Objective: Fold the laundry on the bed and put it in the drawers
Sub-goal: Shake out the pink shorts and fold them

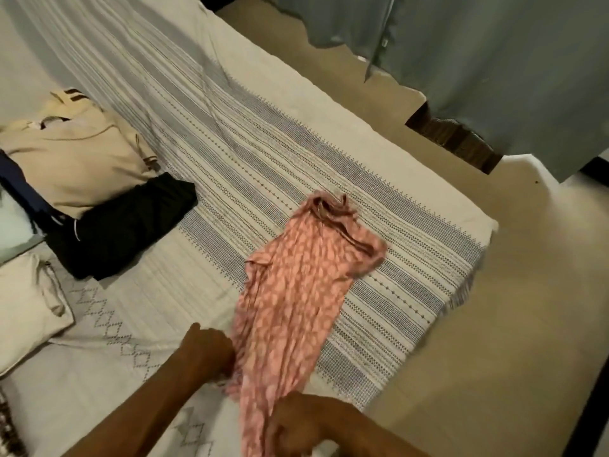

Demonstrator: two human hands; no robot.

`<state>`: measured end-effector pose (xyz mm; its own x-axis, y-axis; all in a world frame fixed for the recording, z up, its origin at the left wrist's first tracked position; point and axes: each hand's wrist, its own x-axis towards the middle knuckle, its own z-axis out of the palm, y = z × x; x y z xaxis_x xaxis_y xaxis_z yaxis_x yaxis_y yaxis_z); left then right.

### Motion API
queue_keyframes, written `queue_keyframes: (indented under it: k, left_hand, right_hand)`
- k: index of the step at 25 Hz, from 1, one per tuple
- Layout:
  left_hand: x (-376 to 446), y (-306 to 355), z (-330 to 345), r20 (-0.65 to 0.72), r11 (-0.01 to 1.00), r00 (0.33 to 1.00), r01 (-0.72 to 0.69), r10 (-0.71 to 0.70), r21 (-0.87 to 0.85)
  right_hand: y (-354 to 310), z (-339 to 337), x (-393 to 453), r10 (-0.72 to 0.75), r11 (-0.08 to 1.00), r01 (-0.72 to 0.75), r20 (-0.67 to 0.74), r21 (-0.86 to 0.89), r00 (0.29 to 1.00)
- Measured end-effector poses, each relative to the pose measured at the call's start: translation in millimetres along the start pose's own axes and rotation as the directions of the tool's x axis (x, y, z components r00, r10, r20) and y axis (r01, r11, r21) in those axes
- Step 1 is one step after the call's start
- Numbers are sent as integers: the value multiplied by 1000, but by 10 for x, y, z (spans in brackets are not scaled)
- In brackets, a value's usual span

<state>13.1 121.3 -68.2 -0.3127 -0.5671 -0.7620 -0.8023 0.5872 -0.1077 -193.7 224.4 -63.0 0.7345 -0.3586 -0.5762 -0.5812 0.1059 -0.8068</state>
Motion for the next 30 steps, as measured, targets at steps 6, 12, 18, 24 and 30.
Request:
queue_keyframes:
  k: [6, 12, 18, 24, 30]
  left_hand:
    - [-557, -695, 488, 55, 981, 985, 157, -164, 112]
    - [-954, -944, 874, -202, 967, 974, 52, -105, -250]
    - [-1222, -875, 679, -419, 660, 883, -187, -212, -728]
    - [-1354, -367, -383, -636, 555, 755, -463, -163, -691]
    - [-2303, 313, -2175, -902, 651, 411, -722, 134, -233]
  right_hand:
    - [-193, -679, 188, 143, 968, -247, -904, 44, 402]
    - [376, -1923, -91, 510, 659, -713, -838, 238, 192]
    - [267, -1851, -5, 421, 724, -642, -899, 254, 119]
    - [-925, -1644, -929, 336, 879, 170, -832, 445, 441]
    - [-2560, -1273, -2580, 57, 998, -2, -795, 70, 603]
